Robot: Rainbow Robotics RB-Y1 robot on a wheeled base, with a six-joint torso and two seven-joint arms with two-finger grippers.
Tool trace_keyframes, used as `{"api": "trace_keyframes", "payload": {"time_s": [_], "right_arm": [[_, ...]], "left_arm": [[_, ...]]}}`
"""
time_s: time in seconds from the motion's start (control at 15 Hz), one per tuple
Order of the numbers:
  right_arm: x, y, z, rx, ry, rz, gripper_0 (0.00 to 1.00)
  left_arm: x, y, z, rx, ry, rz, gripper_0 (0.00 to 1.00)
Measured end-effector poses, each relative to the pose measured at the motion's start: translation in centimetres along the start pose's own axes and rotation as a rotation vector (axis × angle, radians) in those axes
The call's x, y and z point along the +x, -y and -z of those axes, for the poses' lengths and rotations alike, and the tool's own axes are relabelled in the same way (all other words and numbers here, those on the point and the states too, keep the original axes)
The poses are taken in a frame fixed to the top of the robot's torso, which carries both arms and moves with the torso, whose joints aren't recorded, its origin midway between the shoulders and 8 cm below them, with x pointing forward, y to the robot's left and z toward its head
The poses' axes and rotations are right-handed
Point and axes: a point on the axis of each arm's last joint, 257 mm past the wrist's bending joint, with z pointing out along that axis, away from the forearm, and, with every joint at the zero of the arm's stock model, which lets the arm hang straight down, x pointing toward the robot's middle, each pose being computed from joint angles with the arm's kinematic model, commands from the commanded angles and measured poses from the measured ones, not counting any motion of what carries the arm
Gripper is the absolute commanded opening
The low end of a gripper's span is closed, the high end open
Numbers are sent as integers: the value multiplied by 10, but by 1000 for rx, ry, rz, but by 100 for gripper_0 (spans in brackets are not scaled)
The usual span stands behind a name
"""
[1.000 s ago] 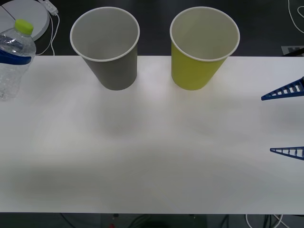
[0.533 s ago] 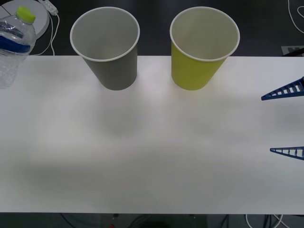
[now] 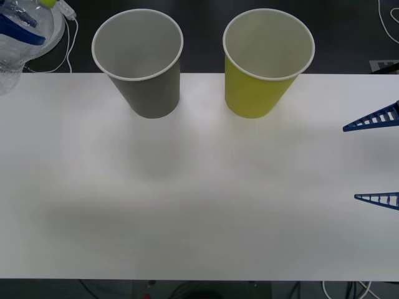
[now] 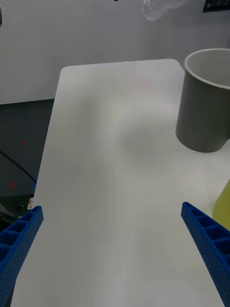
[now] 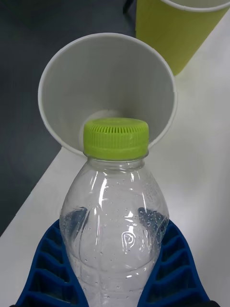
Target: Put the can into the green bin and the plastic bottle into the gray bin
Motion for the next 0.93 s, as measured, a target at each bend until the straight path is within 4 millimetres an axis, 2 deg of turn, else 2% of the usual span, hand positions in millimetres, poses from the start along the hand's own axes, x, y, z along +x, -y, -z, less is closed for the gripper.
{"api": "trace_keyframes", "payload": {"time_s": [0.53, 0.67, 0.93], "right_arm": [[0, 0, 0, 0, 0, 0, 100], [0, 0, 0, 0, 0, 0, 100], [0, 0, 0, 0, 0, 0, 100]], "left_arm": [[-45, -21, -27, -1, -78, -49, 0], [-62, -27, -34, -25, -83, -66, 0], [-89, -29, -48, -13, -59, -49, 0]]}}
